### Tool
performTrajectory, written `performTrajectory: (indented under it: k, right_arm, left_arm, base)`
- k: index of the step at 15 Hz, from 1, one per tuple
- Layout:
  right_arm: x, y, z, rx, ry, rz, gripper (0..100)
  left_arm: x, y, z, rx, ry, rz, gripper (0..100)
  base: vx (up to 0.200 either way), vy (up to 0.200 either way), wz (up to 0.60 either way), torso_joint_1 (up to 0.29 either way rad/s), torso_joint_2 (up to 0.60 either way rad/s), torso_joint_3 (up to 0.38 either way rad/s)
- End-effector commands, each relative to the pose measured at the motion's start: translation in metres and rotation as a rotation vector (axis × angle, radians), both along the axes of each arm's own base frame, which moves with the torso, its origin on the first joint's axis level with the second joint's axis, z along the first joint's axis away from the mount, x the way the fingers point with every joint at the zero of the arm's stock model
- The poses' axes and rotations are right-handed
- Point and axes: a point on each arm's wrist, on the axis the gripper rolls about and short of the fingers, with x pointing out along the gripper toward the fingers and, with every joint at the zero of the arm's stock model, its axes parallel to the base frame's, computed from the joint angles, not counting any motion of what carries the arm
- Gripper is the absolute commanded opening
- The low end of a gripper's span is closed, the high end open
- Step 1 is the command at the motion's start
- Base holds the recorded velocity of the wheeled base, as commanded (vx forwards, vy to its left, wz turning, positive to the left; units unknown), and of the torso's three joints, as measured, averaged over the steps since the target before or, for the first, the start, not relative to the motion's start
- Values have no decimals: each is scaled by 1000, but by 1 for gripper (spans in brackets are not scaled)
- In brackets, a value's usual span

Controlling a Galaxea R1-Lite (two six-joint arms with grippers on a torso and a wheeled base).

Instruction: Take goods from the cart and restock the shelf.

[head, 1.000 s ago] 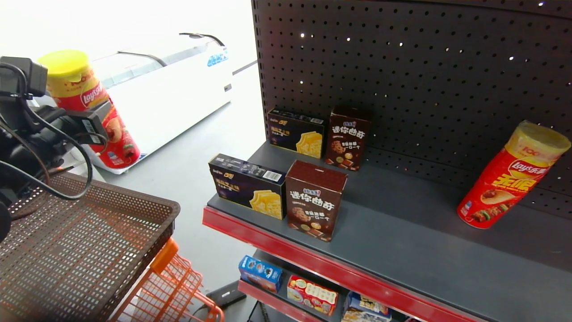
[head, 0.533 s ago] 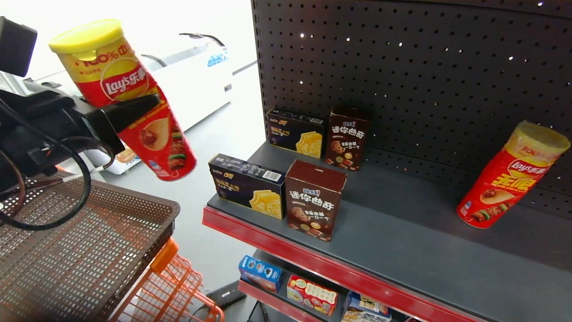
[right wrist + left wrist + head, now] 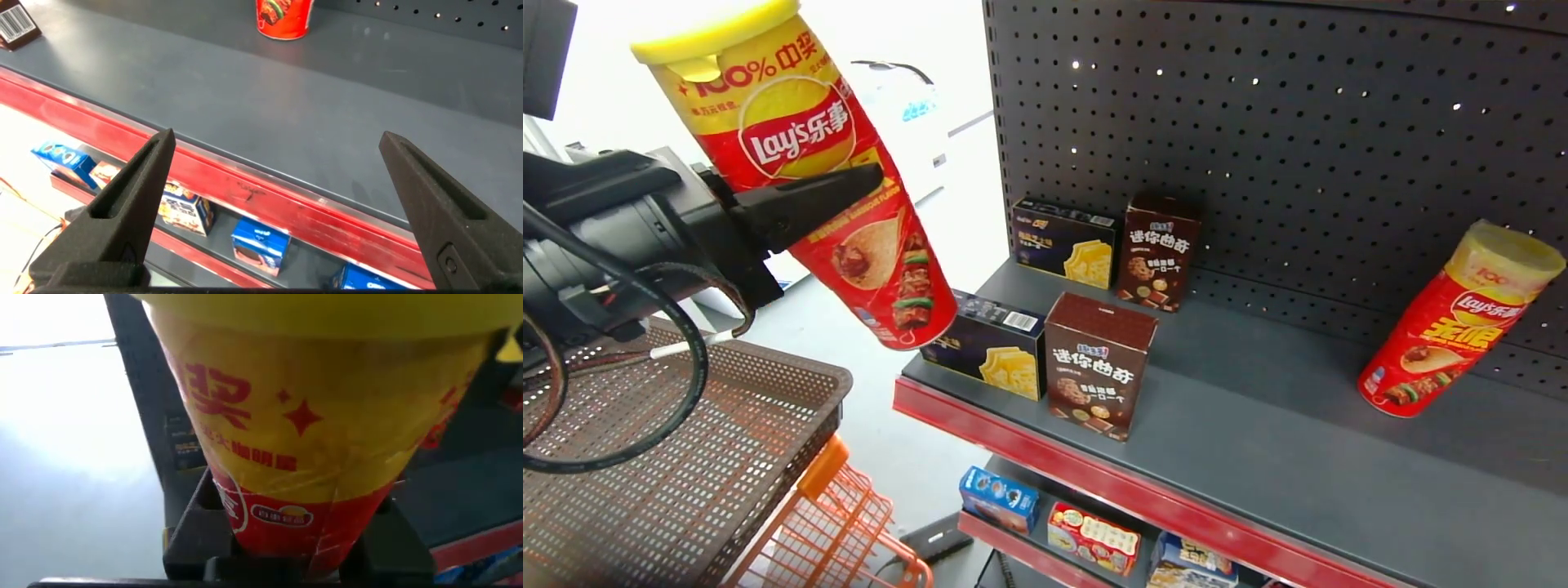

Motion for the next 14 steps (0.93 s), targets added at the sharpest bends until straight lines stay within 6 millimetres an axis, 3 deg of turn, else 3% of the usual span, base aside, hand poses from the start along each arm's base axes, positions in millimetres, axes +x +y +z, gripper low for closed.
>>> performTrajectory:
  k: [1, 6, 12, 14]
  right_arm:
    - [0, 0, 0, 0, 0, 1, 100]
    - [0, 0, 0, 0, 1, 1, 100]
    - [0, 0, 0, -6, 1, 4, 100]
    - [0, 0, 0, -5, 1, 6, 100]
  left_arm:
    - [-3, -4, 0, 1, 0, -33, 0]
    - [-5, -5, -8, 34, 83, -95, 0]
    - [-9, -42, -16, 49, 117, -259, 0]
    - [-11, -45, -18, 55, 128, -276, 0]
  base:
    - [0, 0, 0, 0, 0, 0]
    - [0, 0, 0, 0, 0, 0]
    - [0, 0, 0, 0, 0, 0]
    - [0, 0, 0, 0, 0, 0]
